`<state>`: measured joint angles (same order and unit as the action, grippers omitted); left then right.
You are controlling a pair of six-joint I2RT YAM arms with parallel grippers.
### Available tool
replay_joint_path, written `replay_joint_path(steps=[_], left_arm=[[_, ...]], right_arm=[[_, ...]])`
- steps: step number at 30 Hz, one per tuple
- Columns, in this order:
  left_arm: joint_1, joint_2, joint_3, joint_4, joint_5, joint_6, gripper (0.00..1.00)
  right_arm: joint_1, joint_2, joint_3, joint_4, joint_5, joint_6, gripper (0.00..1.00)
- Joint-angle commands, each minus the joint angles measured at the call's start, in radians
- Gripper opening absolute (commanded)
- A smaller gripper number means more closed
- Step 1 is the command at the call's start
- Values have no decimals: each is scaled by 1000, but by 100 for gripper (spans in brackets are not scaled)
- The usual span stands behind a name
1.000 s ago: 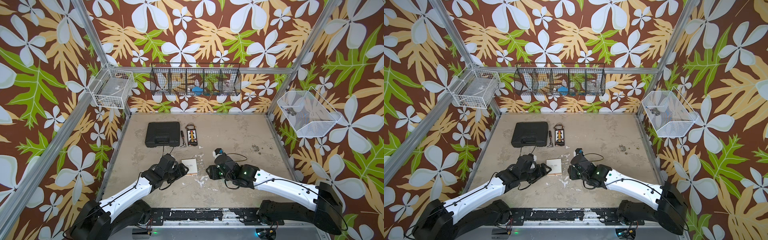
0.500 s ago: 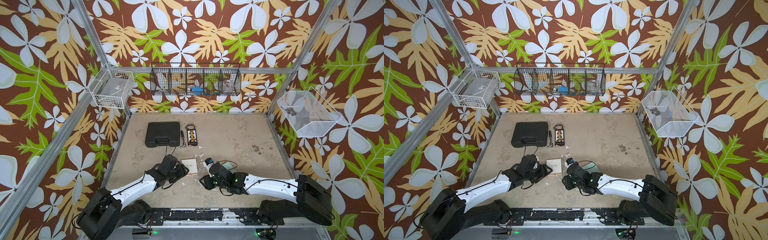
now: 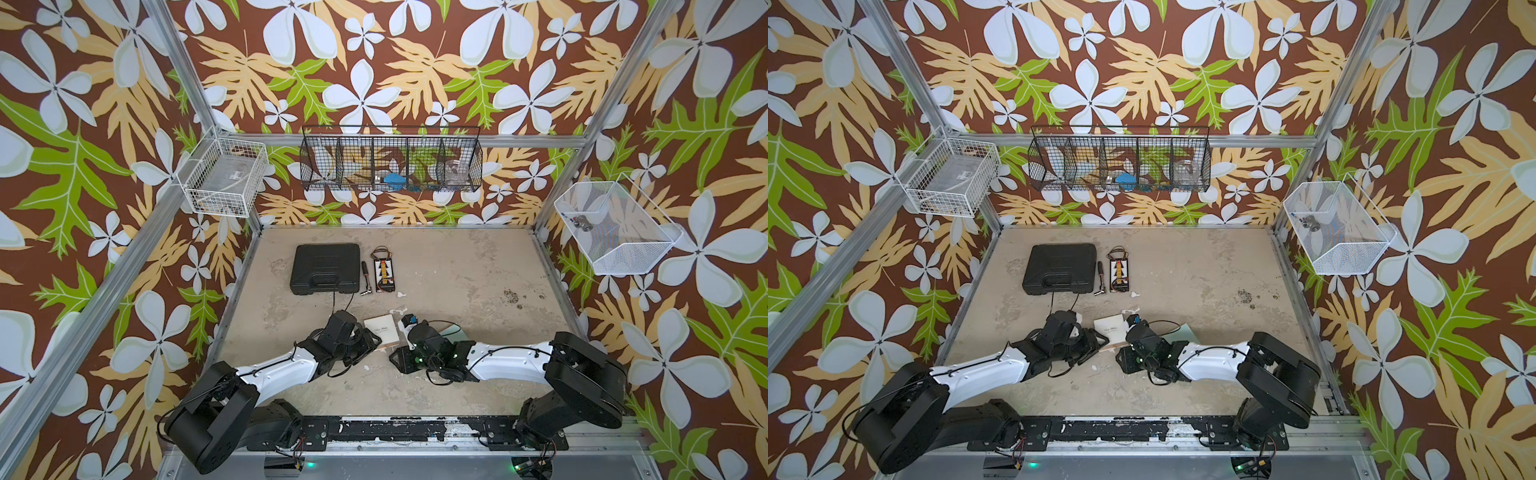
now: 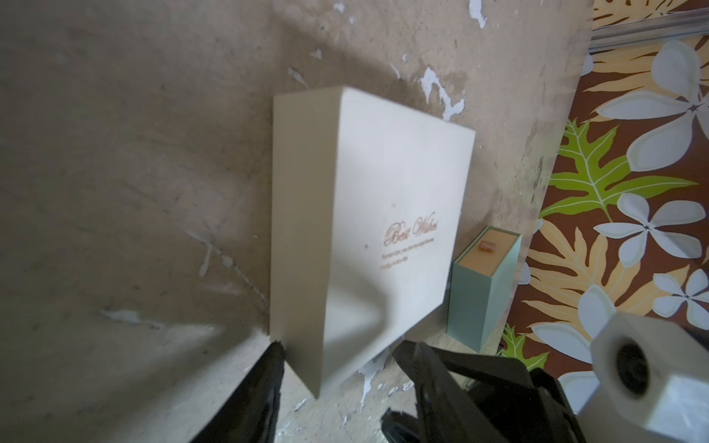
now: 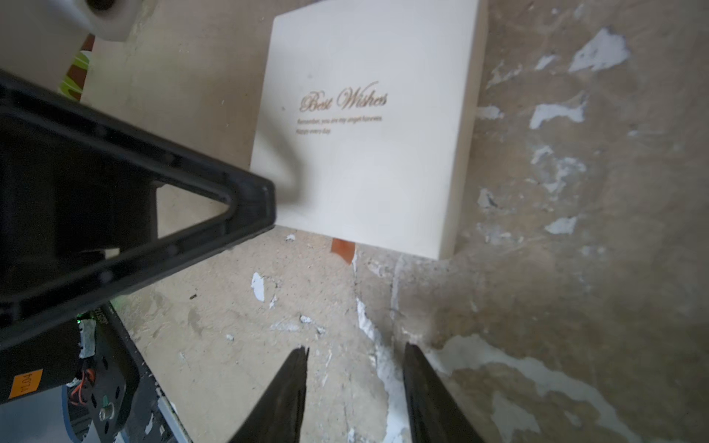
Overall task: Take out the earrings from the drawer-style jewelry box
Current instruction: Open the drawer in the jewelry box.
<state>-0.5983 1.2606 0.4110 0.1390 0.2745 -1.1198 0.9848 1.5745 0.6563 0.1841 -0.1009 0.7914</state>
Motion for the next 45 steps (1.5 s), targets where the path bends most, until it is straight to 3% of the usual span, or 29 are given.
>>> replay_joint_path(steps=[1,36,45], left_arm=[[-1,1,10,22,11,-9,56],[2,54,37,-45,-51,83,56],[5,48,48,-55,-63,89,56]], right_arm=[[-16,21,6,60,-15,19,44],[-81,162,103,115,-114,-6,24],[-87,158,108,114,-119,-12,10]])
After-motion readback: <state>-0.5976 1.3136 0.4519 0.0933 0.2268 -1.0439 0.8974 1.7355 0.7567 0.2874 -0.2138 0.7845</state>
